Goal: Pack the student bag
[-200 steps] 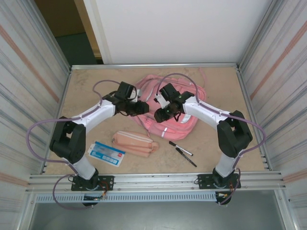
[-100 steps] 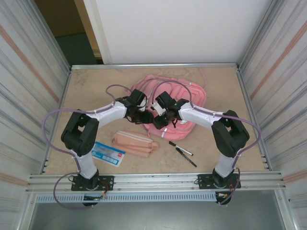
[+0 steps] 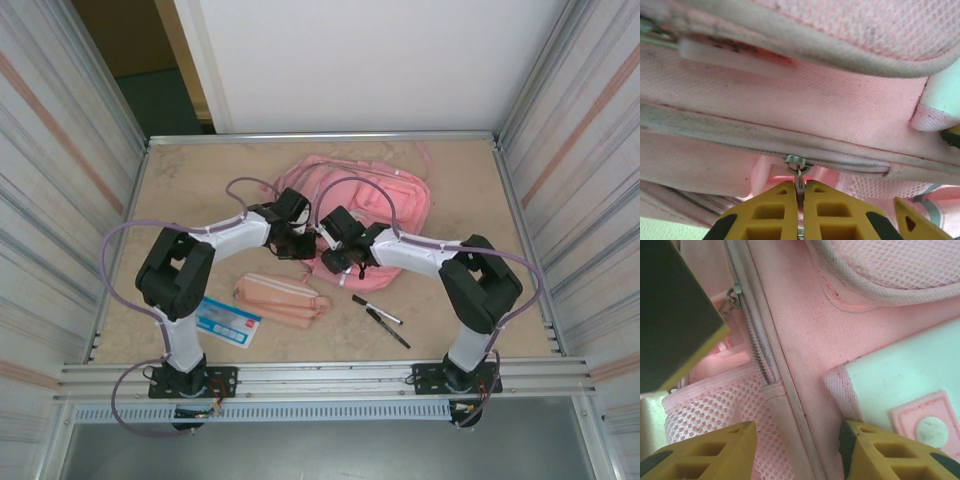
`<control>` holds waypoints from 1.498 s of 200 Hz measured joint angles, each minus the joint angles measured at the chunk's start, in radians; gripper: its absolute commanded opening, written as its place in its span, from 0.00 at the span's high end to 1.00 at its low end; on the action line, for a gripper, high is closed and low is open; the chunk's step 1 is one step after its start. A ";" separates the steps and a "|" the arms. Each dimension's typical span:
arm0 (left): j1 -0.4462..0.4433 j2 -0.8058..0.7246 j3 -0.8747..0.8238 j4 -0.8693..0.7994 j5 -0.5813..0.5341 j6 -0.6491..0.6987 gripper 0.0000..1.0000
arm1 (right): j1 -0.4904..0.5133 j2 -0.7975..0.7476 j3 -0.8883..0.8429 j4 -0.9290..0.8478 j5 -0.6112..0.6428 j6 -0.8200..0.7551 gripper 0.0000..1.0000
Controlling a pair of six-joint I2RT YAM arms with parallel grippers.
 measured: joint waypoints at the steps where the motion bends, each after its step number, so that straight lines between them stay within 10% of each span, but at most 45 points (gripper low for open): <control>1: 0.001 0.000 0.000 0.000 0.000 0.000 1.00 | 0.000 -0.001 -0.002 0.001 0.002 0.000 0.54; 68: 0.105 -0.089 -0.026 0.047 0.063 0.038 1.00 | -0.098 -0.029 -0.052 0.040 0.097 0.068 0.52; 140: 0.099 -0.105 -0.044 0.051 0.145 0.101 1.00 | -0.456 -0.029 -0.034 0.071 -0.036 0.174 0.50; 151: 0.086 -0.106 -0.041 0.051 0.154 0.106 0.79 | -0.486 -0.031 -0.026 0.074 -0.055 0.187 0.50; 237: -0.008 0.048 0.226 0.145 0.153 0.051 0.59 | -0.499 -0.170 0.045 -0.029 -0.160 0.176 0.49; 299: -0.009 0.066 0.193 0.214 0.098 0.044 0.59 | -0.502 0.125 0.436 -0.204 -0.228 -0.031 0.46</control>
